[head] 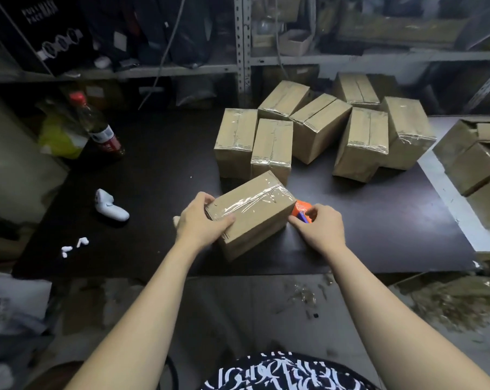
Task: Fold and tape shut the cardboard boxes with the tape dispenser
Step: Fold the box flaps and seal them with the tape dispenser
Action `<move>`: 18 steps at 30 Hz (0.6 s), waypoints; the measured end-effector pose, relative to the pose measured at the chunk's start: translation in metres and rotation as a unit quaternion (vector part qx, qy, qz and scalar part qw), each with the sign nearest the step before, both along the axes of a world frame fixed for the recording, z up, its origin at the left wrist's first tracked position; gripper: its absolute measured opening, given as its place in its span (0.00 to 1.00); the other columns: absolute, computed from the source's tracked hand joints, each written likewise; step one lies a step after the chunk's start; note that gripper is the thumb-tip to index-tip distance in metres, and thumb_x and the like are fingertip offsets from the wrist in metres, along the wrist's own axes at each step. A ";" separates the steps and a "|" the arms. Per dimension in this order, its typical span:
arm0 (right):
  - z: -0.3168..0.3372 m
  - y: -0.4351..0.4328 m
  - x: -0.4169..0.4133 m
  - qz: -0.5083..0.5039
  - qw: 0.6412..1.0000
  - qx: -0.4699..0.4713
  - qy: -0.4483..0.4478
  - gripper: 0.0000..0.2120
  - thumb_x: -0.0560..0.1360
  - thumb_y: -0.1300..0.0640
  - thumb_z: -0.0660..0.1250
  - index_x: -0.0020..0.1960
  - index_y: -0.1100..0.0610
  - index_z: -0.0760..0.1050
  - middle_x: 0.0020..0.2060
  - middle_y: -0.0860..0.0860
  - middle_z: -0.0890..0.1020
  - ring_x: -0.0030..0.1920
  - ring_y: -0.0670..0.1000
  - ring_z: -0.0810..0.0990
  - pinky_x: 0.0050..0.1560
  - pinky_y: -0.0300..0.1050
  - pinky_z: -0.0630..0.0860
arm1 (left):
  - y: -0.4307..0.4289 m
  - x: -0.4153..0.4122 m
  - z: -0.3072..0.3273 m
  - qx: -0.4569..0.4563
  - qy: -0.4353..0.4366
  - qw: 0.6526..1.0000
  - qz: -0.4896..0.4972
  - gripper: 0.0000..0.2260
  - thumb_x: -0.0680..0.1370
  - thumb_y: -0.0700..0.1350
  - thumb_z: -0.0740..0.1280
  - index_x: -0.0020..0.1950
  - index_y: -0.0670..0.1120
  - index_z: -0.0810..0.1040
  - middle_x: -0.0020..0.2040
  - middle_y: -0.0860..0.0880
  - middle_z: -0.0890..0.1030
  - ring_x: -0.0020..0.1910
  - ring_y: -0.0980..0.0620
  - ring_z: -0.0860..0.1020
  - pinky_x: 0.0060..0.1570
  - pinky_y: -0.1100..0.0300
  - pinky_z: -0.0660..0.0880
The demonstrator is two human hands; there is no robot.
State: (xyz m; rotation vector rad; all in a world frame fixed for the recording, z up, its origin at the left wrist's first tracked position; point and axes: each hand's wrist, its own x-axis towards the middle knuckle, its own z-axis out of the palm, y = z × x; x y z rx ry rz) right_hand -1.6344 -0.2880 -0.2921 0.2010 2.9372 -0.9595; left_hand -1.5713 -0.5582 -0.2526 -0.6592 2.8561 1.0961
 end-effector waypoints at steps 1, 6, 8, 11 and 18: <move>-0.003 0.002 0.001 -0.007 0.999 0.035 -0.020 0.21 0.72 0.39 0.76 0.45 0.58 0.80 0.44 0.55 0.83 0.45 0.57 0.78 0.42 0.47 0.72 | 0.004 0.000 0.002 -0.001 -0.007 1.000 0.004 0.24 0.71 0.65 0.76 0.58 0.55 0.73 0.55 0.56 0.78 0.54 0.51 0.74 0.66 0.47 0.69; -0.023 0.009 0.006 -0.015 0.987 0.132 -0.086 0.20 0.74 0.45 0.74 0.54 0.62 0.78 0.50 0.59 0.82 0.50 0.60 0.78 0.44 0.45 0.70 | 0.030 0.000 0.003 -0.017 -0.019 0.999 0.028 0.29 0.67 0.69 0.76 0.52 0.49 0.70 0.51 0.51 0.79 0.52 0.45 0.79 0.54 0.48 0.77; -0.027 0.013 0.007 -0.013 0.985 0.144 -0.097 0.22 0.74 0.46 0.75 0.58 0.61 0.77 0.53 0.57 0.81 0.52 0.59 0.80 0.45 0.45 0.72 | 0.043 -0.001 0.003 -0.023 -0.024 0.999 0.029 0.30 0.67 0.71 0.75 0.51 0.49 0.69 0.50 0.50 0.79 0.51 0.46 0.78 0.50 0.49 0.77; -0.029 0.017 0.008 0.035 0.973 0.193 -0.118 0.25 0.75 0.41 0.73 0.61 0.59 0.77 0.57 0.55 0.81 0.56 0.58 0.81 0.49 0.47 0.76 | 0.061 -0.002 0.000 -0.018 -0.039 0.999 0.027 0.32 0.67 0.73 0.73 0.51 0.49 0.69 0.51 0.49 0.79 0.50 0.46 0.79 0.50 0.50 0.79; -0.014 0.027 -0.002 0.075 0.974 0.151 -0.149 0.18 0.81 0.50 0.67 0.64 0.62 0.74 0.60 0.59 0.79 0.57 0.60 0.79 0.50 0.48 0.72 | 0.082 -0.015 0.005 -0.046 -0.082 0.995 0.030 0.38 0.63 0.80 0.68 0.56 0.50 0.71 0.56 0.47 0.78 0.56 0.45 0.79 0.55 0.46 0.80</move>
